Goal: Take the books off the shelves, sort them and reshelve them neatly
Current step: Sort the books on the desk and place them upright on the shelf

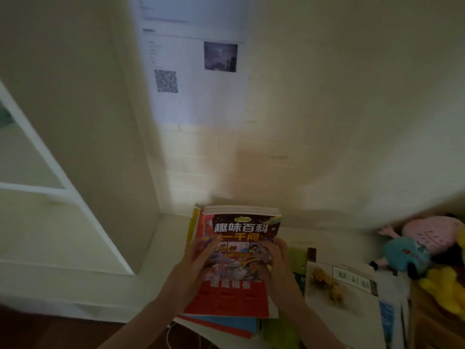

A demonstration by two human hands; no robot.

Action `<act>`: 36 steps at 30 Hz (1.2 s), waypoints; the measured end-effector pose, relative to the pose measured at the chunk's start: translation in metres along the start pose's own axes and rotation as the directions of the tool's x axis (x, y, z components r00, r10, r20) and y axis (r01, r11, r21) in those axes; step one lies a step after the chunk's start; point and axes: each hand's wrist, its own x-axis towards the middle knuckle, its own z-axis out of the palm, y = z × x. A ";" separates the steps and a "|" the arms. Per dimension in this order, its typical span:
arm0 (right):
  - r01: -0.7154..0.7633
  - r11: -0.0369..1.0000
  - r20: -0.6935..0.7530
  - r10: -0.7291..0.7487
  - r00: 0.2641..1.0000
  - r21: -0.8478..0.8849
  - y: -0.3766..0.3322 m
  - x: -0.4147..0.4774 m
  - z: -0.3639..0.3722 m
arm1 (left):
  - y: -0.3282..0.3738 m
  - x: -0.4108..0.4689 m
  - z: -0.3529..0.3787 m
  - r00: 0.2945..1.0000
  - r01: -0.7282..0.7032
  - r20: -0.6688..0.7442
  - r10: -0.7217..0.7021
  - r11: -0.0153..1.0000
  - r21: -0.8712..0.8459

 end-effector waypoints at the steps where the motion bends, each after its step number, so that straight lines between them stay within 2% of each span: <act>1: -0.014 1.000 0.011 0.014 1.000 -0.022 -0.002 0.000 -0.001 | 0.001 0.002 -0.001 1.000 0.015 -0.001 -0.015 0.999 -0.049; 3: -0.019 0.999 0.025 0.020 0.999 -0.042 -0.008 0.001 -0.003 | 0.019 0.006 -0.018 0.999 0.048 -0.007 -0.050 0.981 -0.187; 4: -0.011 0.999 0.024 0.012 1.000 -0.030 -0.014 0.002 -0.005 | 0.025 0.002 -0.028 1.000 0.016 -0.011 -0.017 0.989 -0.147; 6: 0.059 0.998 0.015 -0.059 0.998 0.007 -0.033 0.008 -0.010 | 0.039 -0.010 -0.055 0.999 -0.009 -0.033 0.002 0.982 -0.188; 9: 0.192 0.978 0.028 -0.195 0.980 0.083 -0.079 0.021 -0.010 | 0.038 -0.025 -0.103 0.989 0.073 -0.108 -0.098 0.974 -0.212; 11: 0.290 0.949 0.013 -0.294 0.956 0.124 -0.118 0.033 -0.004 | 0.028 -0.043 -0.143 0.967 0.076 -0.234 -0.097 0.992 -0.100; 14: 0.441 0.880 -0.007 -0.447 0.895 0.178 -0.186 0.055 0.018 | 0.012 -0.075 -0.203 0.899 0.101 -0.426 -0.103 0.995 -0.029; 18: 0.584 0.777 -0.030 -0.594 0.804 0.236 -0.280 0.088 0.060 | -0.008 -0.116 -0.279 0.804 0.142 -0.592 -0.050 0.984 0.109; 20: 0.623 0.733 0.002 -0.648 0.762 0.273 -0.320 0.101 0.079 | -0.019 -0.131 -0.311 0.754 0.196 -0.654 -0.054 0.970 0.146; 22: 0.633 0.711 0.036 -0.673 0.738 0.307 -0.353 0.117 0.096 | -0.026 -0.136 -0.336 0.701 0.231 -0.712 -0.036 0.956 0.180; 25: 0.667 0.677 0.022 -0.706 0.707 0.312 -0.389 0.151 0.121 | -0.034 -0.132 -0.366 0.670 0.248 -0.743 0.001 0.942 0.226; 27: 0.664 0.681 0.026 -0.704 0.710 0.310 -0.403 0.173 0.133 | -0.040 -0.121 -0.380 0.639 0.322 -0.766 -0.068 0.928 0.186; 28: 0.652 0.692 0.039 -0.695 0.718 0.310 -0.408 0.183 0.137 | -0.046 -0.115 -0.385 0.635 0.350 -0.767 -0.091 0.919 0.180; 30: 0.625 0.719 0.061 -0.670 0.740 0.304 -0.413 0.199 0.145 | -0.062 -0.099 -0.392 0.683 0.334 -0.730 0.010 0.885 0.324; 31: 0.615 0.730 0.060 -0.658 0.751 0.300 -0.413 0.207 0.151 | -0.070 -0.092 -0.396 0.698 0.326 -0.716 0.018 0.882 0.340; 36: 0.586 0.768 0.013 -0.609 0.793 0.256 -0.418 0.251 0.182 | -0.103 -0.056 -0.410 0.678 0.392 -0.733 -0.058 0.872 0.294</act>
